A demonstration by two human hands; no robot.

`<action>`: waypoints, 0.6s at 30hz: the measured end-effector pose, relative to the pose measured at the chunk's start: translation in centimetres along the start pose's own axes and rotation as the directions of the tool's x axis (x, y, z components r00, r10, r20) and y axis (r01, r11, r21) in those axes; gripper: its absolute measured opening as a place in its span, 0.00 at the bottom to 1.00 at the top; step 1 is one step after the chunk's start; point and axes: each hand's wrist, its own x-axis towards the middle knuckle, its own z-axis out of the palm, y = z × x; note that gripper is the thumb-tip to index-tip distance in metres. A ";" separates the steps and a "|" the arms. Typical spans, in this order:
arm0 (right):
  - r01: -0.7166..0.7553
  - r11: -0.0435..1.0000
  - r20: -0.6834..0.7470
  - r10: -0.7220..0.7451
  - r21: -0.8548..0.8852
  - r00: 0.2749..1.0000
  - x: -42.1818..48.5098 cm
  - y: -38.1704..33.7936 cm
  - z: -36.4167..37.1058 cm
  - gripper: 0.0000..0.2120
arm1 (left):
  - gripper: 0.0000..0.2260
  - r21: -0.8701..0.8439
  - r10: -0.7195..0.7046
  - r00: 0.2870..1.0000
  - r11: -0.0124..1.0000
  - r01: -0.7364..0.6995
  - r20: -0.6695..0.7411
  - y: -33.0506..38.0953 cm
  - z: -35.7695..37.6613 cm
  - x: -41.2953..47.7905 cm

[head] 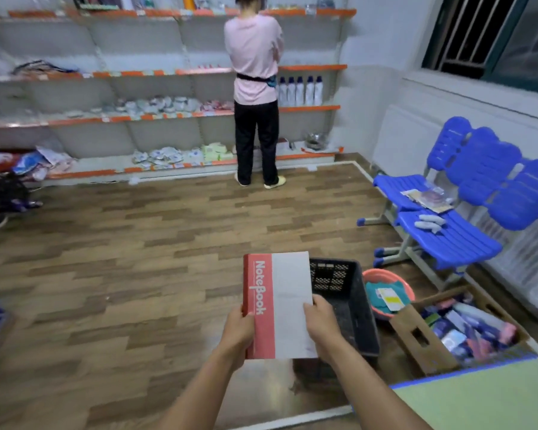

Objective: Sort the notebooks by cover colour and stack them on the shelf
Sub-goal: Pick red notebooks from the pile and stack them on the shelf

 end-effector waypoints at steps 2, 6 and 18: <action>0.016 1.000 0.026 -0.016 -0.012 1.000 2.3 -1.7 3.6 0.07 | 0.06 -0.023 0.005 0.999 1.000 -0.006 -0.043 1.6 -3.0 2.9; 0.064 0.998 0.079 -0.062 -0.014 0.995 6.5 -5.8 11.2 0.08 | 0.10 -0.048 -0.003 0.995 0.999 -0.002 -0.097 5.4 -9.6 8.8; 0.080 0.997 0.221 -0.080 0.008 0.972 19.6 -15.3 30.3 0.09 | 0.06 -0.108 0.049 0.988 0.992 -0.066 -0.149 16.4 -23.9 22.7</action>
